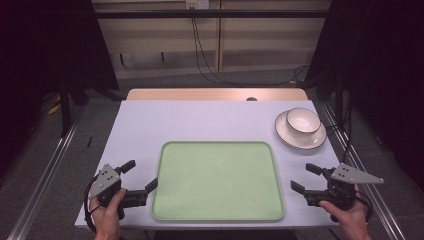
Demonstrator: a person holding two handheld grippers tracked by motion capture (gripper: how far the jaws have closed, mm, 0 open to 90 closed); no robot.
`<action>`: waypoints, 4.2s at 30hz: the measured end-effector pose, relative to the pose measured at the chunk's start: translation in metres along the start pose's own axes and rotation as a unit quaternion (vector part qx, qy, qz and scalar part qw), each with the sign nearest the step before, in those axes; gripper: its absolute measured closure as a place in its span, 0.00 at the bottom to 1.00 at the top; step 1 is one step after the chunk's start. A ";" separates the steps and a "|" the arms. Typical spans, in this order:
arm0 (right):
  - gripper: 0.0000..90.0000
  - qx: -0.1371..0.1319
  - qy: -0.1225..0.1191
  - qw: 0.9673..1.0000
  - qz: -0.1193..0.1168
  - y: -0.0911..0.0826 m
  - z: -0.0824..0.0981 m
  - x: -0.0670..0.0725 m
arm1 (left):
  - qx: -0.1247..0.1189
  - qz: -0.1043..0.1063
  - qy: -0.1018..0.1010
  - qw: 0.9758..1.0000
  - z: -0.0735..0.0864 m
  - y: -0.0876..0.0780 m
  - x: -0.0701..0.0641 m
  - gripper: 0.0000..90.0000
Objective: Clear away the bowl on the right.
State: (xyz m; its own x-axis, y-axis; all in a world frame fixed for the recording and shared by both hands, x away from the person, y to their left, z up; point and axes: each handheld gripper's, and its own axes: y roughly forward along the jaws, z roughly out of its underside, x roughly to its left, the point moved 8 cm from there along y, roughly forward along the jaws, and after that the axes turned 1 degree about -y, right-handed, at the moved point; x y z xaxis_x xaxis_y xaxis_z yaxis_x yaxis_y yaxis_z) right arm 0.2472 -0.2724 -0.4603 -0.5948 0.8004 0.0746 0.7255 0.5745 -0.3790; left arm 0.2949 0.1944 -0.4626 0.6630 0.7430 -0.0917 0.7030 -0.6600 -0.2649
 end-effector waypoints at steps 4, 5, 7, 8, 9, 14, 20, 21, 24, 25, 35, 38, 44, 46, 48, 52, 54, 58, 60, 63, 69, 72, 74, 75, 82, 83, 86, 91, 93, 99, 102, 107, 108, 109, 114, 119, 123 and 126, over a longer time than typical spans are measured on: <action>0.12 -0.012 0.004 1.000 0.012 -0.001 -0.002 -0.004 | 0.001 -0.001 0.001 1.000 0.000 0.000 0.000 0.02; 0.12 -0.020 0.005 1.000 0.016 -0.002 -0.002 -0.007 | 0.002 0.000 0.001 1.000 0.000 0.001 0.000 0.02; 0.15 -0.020 0.005 1.000 0.014 -0.003 -0.002 -0.008 | 0.001 0.001 0.001 1.000 0.000 0.001 -0.001 0.02; 0.15 -0.020 0.005 1.000 0.014 -0.003 -0.002 -0.008 | 0.001 0.001 0.001 1.000 0.000 0.001 -0.001 0.02; 0.17 -0.018 0.004 1.000 0.017 -0.003 -0.001 -0.009 | 0.001 0.000 0.000 1.000 0.000 0.001 0.000 0.02; 0.23 -0.027 -0.001 0.999 0.020 -0.005 -0.004 -0.009 | 0.000 -0.001 0.001 1.000 0.000 0.000 0.000 0.02; 0.23 -0.031 0.011 0.999 0.026 -0.007 -0.006 -0.013 | 0.001 0.001 0.002 1.000 0.000 0.000 0.000 0.02; 0.21 -0.031 0.016 0.999 0.028 -0.008 -0.006 -0.014 | 0.000 0.001 0.002 1.000 0.000 0.000 0.000 0.02; 0.20 -0.025 0.019 0.999 0.032 -0.008 -0.007 -0.016 | 0.002 0.000 0.003 1.000 0.000 0.000 0.001 0.02; 0.17 -0.022 0.025 0.999 0.037 -0.009 -0.008 -0.018 | 0.002 0.000 0.001 1.000 0.000 0.000 0.000 0.02; 0.05 -0.013 0.032 0.998 0.056 -0.007 -0.009 -0.039 | 0.002 -0.001 0.001 1.000 0.000 0.000 0.001 0.02; 0.05 -0.008 0.038 0.998 0.058 -0.003 -0.010 -0.043 | 0.001 -0.001 0.001 1.000 0.000 0.000 0.001 0.02; 0.09 0.003 0.045 0.997 0.064 -0.001 -0.012 -0.053 | 0.004 -0.002 0.004 1.000 0.001 0.000 0.001 0.02; 0.11 0.007 0.041 0.997 0.062 -0.001 -0.012 -0.058 | 0.002 -0.002 0.003 1.000 0.001 0.001 0.000 0.02; 0.16 0.020 0.029 0.998 0.053 -0.001 -0.012 -0.062 | 0.002 0.000 0.001 1.000 0.001 0.001 0.000 0.02; 0.16 0.034 0.036 0.998 0.047 0.004 -0.014 -0.074 | 0.007 0.001 0.002 1.000 0.002 0.002 0.001 0.02; 0.16 0.040 0.037 0.997 0.048 0.005 -0.014 -0.077 | 0.007 0.000 0.001 1.000 0.002 0.003 0.000 0.02; 0.18 0.051 0.046 0.996 0.058 0.010 -0.014 -0.094 | 0.006 0.000 0.002 1.000 0.002 0.003 0.000 0.02; 0.19 0.054 0.043 0.996 0.059 0.012 -0.013 -0.096 | 0.006 0.000 0.002 1.000 0.002 0.004 0.001 0.02; 0.20 0.064 0.035 0.995 0.062 0.015 -0.014 -0.105 | 0.007 0.000 0.002 1.000 0.002 0.004 0.000 0.02; 0.22 0.076 0.036 0.995 0.061 0.022 -0.018 -0.119 | 0.008 0.000 0.002 1.000 0.002 0.004 0.000 0.02; 0.23 0.083 0.030 0.994 0.067 0.025 -0.020 -0.124 | 0.010 -0.002 0.004 1.000 0.003 0.005 0.000 0.02; 0.23 0.090 0.030 0.993 0.074 0.028 -0.021 -0.132 | 0.011 0.001 0.004 1.000 0.003 0.005 -0.001 0.02; 0.23 0.090 0.034 0.992 0.075 0.030 -0.022 -0.139 | 0.011 0.002 0.005 1.000 0.003 0.006 -0.001 0.02; 0.24 0.111 0.026 0.989 0.093 0.040 -0.029 -0.161 | 0.008 -0.003 0.003 1.000 0.002 0.005 0.001 0.02; 0.24 0.111 0.026 0.989 0.093 0.040 -0.029 -0.161 | 0.008 -0.002 0.003 1.000 0.002 0.005 0.001 0.02; 0.24 0.118 0.031 0.988 0.091 0.050 -0.035 -0.169 | 0.008 -0.001 0.002 1.000 0.002 0.005 0.000 0.02; 0.28 0.129 0.026 0.987 0.097 0.061 -0.046 -0.180 | 0.009 -0.002 0.004 1.000 0.002 0.004 0.001 0.02; 0.30 0.139 0.030 0.985 0.101 0.065 -0.047 -0.185 | 0.009 -0.002 0.003 1.000 0.002 0.005 0.001 0.02; 0.33 0.165 0.051 0.977 0.125 0.071 -0.043 -0.200 | 0.009 -0.001 0.003 1.000 0.003 0.004 0.001 0.02; 0.33 0.179 0.054 0.972 0.141 0.074 -0.040 -0.210 | 0.009 -0.001 0.002 1.000 0.003 0.005 0.001 0.02; 0.32 0.198 0.065 0.967 0.148 0.076 -0.035 -0.220 | 0.011 -0.001 0.002 1.000 0.003 0.005 0.001 0.02; 0.32 0.205 0.067 0.965 0.148 0.077 -0.032 -0.222 | 0.010 -0.001 0.002 1.000 0.003 0.005 0.001 0.02; 0.33 0.208 0.070 0.964 0.148 0.079 -0.031 -0.223 | 0.010 -0.001 0.003 1.000 0.003 0.005 0.001 0.02; 0.38 0.212 0.074 0.963 0.148 0.083 -0.028 -0.226 | 0.012 0.000 0.002 1.000 0.003 0.005 0.001 0.02; 0.46 0.219 0.081 0.961 0.150 0.089 -0.022 -0.230 | 0.011 -0.002 0.002 1.000 0.003 0.005 0.002 0.02; 0.57 0.224 0.091 0.959 0.151 0.092 -0.014 -0.231 | 0.009 0.000 0.000 1.000 0.003 0.005 0.002 0.02; 0.64 0.223 0.102 0.957 0.155 0.093 -0.011 -0.233 | 0.010 0.000 0.001 1.000 0.003 0.005 0.001 0.02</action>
State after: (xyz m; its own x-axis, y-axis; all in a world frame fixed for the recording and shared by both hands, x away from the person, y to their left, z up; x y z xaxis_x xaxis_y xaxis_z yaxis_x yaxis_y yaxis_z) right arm 0.4568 -0.4040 -0.5031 -0.2622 0.9633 0.0575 0.6092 0.2115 -0.7643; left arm 0.2986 0.1923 -0.4672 0.6640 0.7423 -0.0904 0.6971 -0.6581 -0.2845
